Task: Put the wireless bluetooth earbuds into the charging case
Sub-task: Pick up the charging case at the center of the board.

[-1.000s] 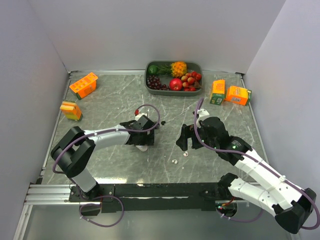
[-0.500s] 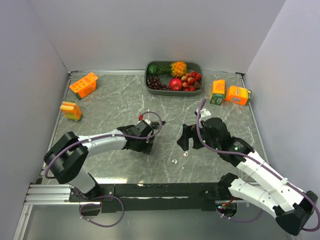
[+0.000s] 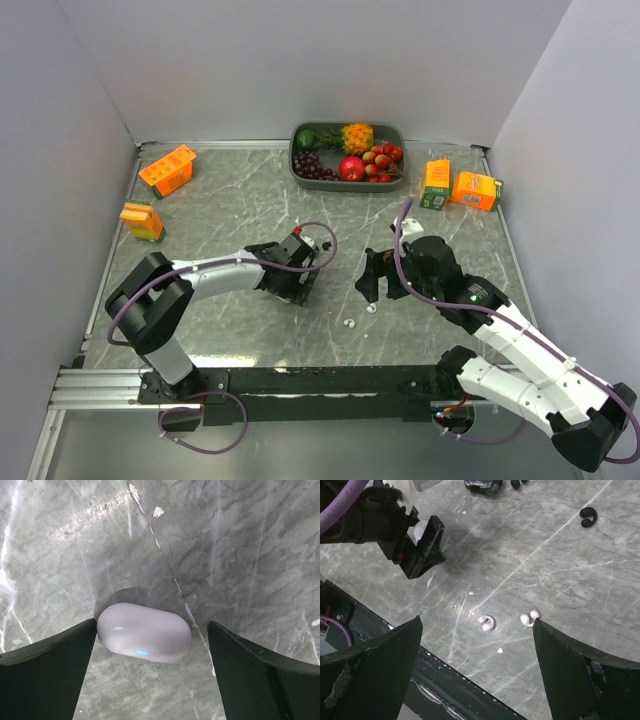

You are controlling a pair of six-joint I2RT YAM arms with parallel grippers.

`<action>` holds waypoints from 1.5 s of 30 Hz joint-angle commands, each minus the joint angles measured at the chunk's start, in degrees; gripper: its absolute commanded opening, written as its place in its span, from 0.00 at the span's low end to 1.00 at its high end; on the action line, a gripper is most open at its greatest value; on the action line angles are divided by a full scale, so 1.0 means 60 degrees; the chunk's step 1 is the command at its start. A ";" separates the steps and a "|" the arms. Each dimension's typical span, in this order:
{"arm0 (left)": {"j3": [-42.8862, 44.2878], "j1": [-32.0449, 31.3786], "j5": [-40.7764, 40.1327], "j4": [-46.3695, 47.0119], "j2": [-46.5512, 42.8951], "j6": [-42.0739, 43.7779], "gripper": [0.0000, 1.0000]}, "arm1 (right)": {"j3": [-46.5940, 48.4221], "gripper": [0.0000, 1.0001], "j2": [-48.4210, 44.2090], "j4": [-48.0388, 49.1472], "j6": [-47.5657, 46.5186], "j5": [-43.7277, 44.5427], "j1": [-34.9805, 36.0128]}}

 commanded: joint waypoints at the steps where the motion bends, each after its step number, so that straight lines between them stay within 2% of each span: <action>1: 0.0174 0.0063 0.0175 -0.0229 0.0235 0.0299 0.97 | 0.0063 1.00 -0.0138 -0.0053 -0.0100 0.0163 0.0073; 15: 0.0555 0.0063 0.0088 -0.1328 0.0147 -0.0126 0.99 | 0.0063 0.99 -0.0108 0.0079 -0.0042 0.0046 0.0087; 22: 0.0730 0.0063 0.0044 -0.1416 0.0660 -0.0097 0.89 | 0.0092 1.00 -0.0269 -0.0067 -0.0085 0.0178 0.0073; 28: 0.0760 0.0063 0.0029 -0.1387 0.0777 -0.0082 0.70 | 0.0063 1.00 -0.0342 -0.0126 -0.0100 0.0207 0.0073; 33: 0.0687 0.0063 -0.0015 -0.1314 0.0704 -0.0199 0.59 | 0.0004 1.00 -0.0387 -0.0067 -0.0056 0.0207 0.0073; 39: 0.0321 0.0063 -0.0074 -0.0774 0.0397 -0.0887 0.33 | 0.0004 0.99 -0.0401 -0.0023 0.0032 0.0207 0.0087; 40: 0.0262 0.0063 -0.0073 -0.0626 0.0222 -0.1004 0.26 | 0.0019 0.99 -0.0416 0.0020 0.0075 0.0222 0.0073; 45: -0.0177 0.0019 -0.0146 0.0384 -0.0467 -0.1532 0.09 | 0.0135 0.99 -0.0401 -0.0023 0.0134 0.0266 0.0073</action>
